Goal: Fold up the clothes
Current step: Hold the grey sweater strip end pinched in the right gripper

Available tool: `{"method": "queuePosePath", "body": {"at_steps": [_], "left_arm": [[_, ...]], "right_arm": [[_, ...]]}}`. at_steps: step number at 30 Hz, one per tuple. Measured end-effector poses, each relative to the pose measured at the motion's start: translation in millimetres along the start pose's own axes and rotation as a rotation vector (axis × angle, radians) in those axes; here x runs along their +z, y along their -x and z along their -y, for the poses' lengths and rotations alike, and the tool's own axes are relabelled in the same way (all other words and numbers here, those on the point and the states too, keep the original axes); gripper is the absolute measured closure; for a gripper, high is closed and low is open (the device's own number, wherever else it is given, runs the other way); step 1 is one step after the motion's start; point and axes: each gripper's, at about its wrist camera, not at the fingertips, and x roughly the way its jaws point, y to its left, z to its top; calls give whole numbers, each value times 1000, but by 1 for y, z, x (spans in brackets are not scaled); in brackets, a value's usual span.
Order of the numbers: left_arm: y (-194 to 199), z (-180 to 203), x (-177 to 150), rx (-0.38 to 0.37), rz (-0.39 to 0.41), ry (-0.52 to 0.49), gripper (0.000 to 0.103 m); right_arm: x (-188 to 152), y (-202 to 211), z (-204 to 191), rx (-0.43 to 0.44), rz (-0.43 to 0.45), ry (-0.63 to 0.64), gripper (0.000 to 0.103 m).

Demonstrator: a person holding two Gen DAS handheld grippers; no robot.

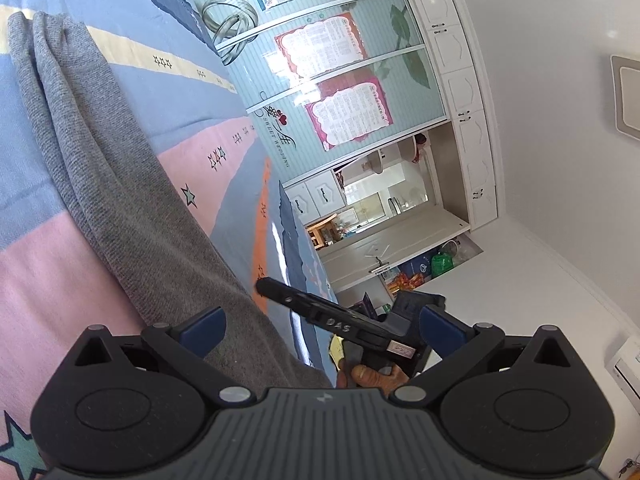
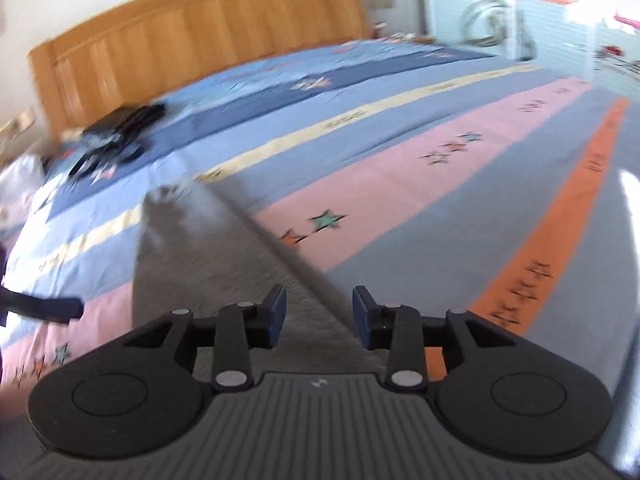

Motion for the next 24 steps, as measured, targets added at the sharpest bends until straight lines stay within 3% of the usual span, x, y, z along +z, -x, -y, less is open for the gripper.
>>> {"method": "queuePosePath", "body": {"at_steps": [5, 8, 10, 14, 15, 19, 22, 24], "left_arm": [[2, -5, 4, -5, 14, 28, 1], [2, -8, 4, -5, 11, 36, 1], [0, -9, 4, 1, 5, 37, 1], [2, -6, 4, 6, 1, 38, 1], [2, -6, 4, 7, 0, 39, 1], [3, -7, 4, 10, 1, 42, 1], [4, -7, 2, 8, 2, 46, 1], [5, -7, 1, 8, 3, 45, 1]], "right_arm": [[4, -28, -6, 14, -101, 86, 64], [-1, -32, -15, 13, -109, 122, 63], [-2, -35, -15, 24, -117, 132, 53], [0, -38, -14, 49, -131, 124, 52], [1, -38, -14, 47, -133, 123, 55], [2, -36, -20, 35, -131, 136, 81], [3, -32, -24, 32, -127, 138, 90], [2, -32, -31, 5, -128, 170, 91]]}}
